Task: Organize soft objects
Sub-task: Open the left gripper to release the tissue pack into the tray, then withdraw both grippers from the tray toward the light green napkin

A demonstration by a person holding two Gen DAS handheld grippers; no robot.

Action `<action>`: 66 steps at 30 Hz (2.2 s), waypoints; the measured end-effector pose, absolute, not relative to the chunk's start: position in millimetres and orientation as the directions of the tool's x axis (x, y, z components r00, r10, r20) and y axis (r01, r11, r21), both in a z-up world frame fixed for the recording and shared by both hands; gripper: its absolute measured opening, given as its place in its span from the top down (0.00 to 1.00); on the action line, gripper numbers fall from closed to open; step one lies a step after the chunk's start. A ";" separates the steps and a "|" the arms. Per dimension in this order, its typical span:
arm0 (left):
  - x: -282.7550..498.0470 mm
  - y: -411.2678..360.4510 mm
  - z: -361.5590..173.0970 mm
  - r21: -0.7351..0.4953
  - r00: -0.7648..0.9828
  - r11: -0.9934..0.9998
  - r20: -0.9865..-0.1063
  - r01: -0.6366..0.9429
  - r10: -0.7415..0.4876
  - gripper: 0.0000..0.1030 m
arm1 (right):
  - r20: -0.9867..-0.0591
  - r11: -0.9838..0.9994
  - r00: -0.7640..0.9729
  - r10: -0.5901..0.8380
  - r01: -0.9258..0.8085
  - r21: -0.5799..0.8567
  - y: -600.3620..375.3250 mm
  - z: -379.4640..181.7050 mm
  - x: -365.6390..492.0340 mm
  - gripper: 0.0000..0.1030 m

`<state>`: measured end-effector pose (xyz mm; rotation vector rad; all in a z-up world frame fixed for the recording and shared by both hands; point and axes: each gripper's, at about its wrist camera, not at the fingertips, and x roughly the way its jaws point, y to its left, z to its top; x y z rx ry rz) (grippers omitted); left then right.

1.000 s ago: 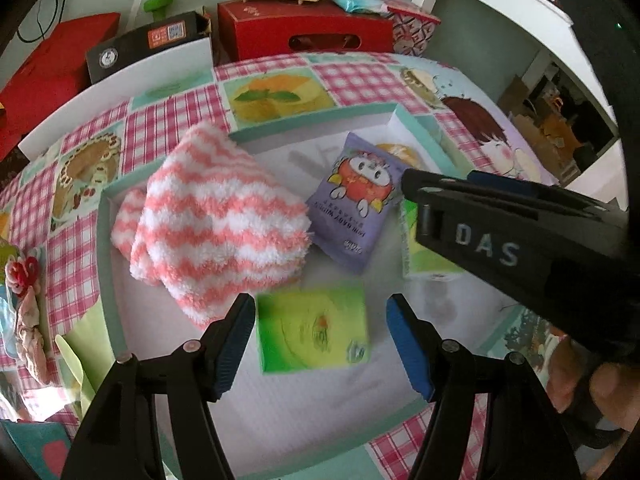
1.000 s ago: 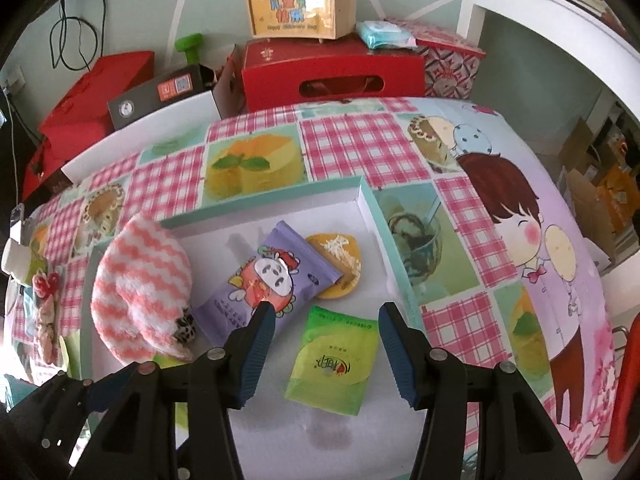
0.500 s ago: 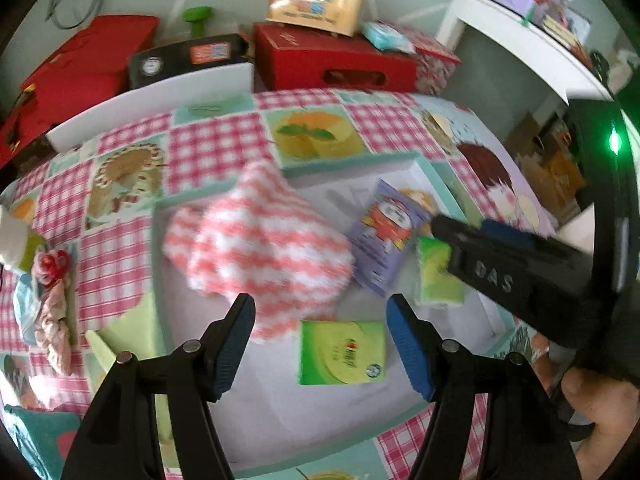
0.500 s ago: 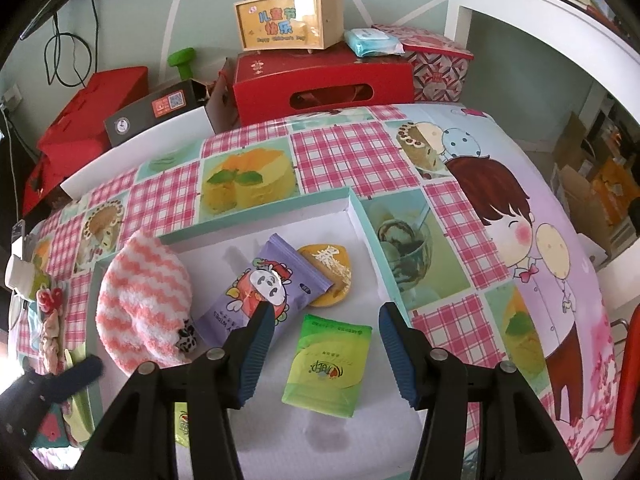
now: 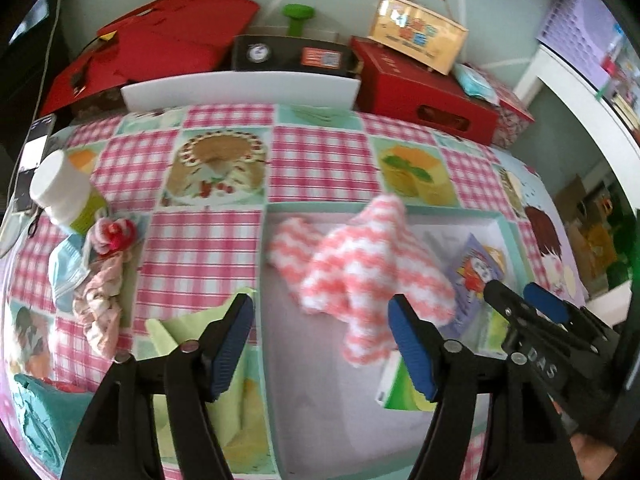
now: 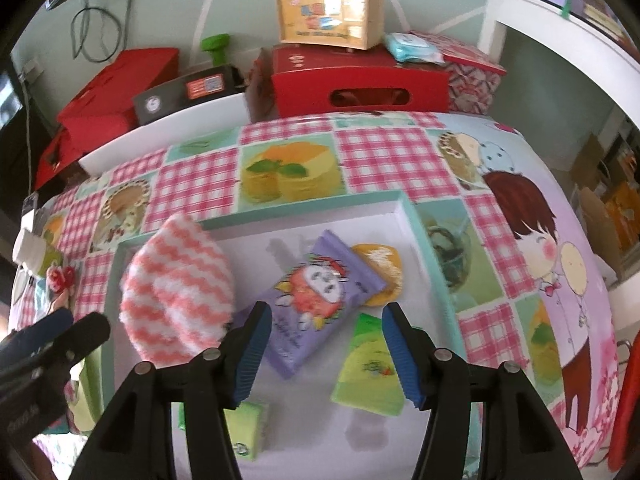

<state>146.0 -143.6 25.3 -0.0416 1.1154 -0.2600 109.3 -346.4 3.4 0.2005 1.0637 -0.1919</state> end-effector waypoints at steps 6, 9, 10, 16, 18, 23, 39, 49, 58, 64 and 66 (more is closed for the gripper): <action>151.8 -128.9 21.9 -0.152 0.424 0.980 -0.885 0.131 -0.194 0.20 | -0.882 0.977 0.468 -0.052 0.208 0.053 -327.9 2.4 114.7 0.36; 153.9 -125.2 20.3 -0.133 0.435 0.984 -0.884 0.116 -0.170 0.20 | -0.882 0.981 0.468 -0.050 0.190 0.045 -320.9 2.4 116.0 0.32; 154.4 -124.8 20.0 -0.129 0.436 0.985 -0.884 0.114 -0.167 0.19 | -0.882 0.982 0.469 -0.051 0.185 0.041 -318.8 2.4 116.3 0.30; 156.2 -120.5 17.4 -0.108 0.447 0.989 -0.883 0.097 -0.140 0.16 | -0.879 0.982 0.471 -0.068 0.188 0.024 -314.9 3.5 117.7 0.14; 156.7 -118.9 16.7 -0.102 0.455 0.991 -0.881 0.086 -0.130 0.07 | -0.879 0.979 0.471 -0.077 0.201 0.022 -317.7 3.2 117.9 0.08; 157.9 -112.0 17.0 -0.118 0.480 0.992 -0.868 0.047 -0.126 0.04 | -0.875 0.976 0.473 -0.107 0.220 0.000 -321.4 4.7 117.7 0.00; 156.1 -120.4 18.5 -0.101 0.453 0.989 -0.880 0.112 -0.141 0.04 | -0.872 0.970 0.478 -0.107 0.242 0.013 -325.3 7.9 116.5 0.00; 156.8 -103.7 20.8 -0.114 0.437 0.987 -0.887 0.111 -0.152 0.04 | -0.871 0.975 0.486 -0.071 0.219 0.043 -313.0 10.3 119.2 0.00; 158.7 -55.2 24.2 -0.129 0.442 0.992 -0.889 0.007 -0.119 0.04 | -0.869 0.989 0.495 -0.014 0.135 0.061 -278.5 10.9 124.4 0.00; 156.8 -17.6 29.0 -0.139 0.450 0.988 -0.888 -0.071 -0.093 0.04 | -0.868 0.998 0.496 0.021 0.046 0.050 -241.9 10.6 127.4 0.00; 155.5 -6.2 30.2 -0.137 0.451 0.986 -0.889 -0.094 -0.080 0.04 | -0.869 0.998 0.494 0.037 0.018 0.053 -230.6 10.0 128.1 0.00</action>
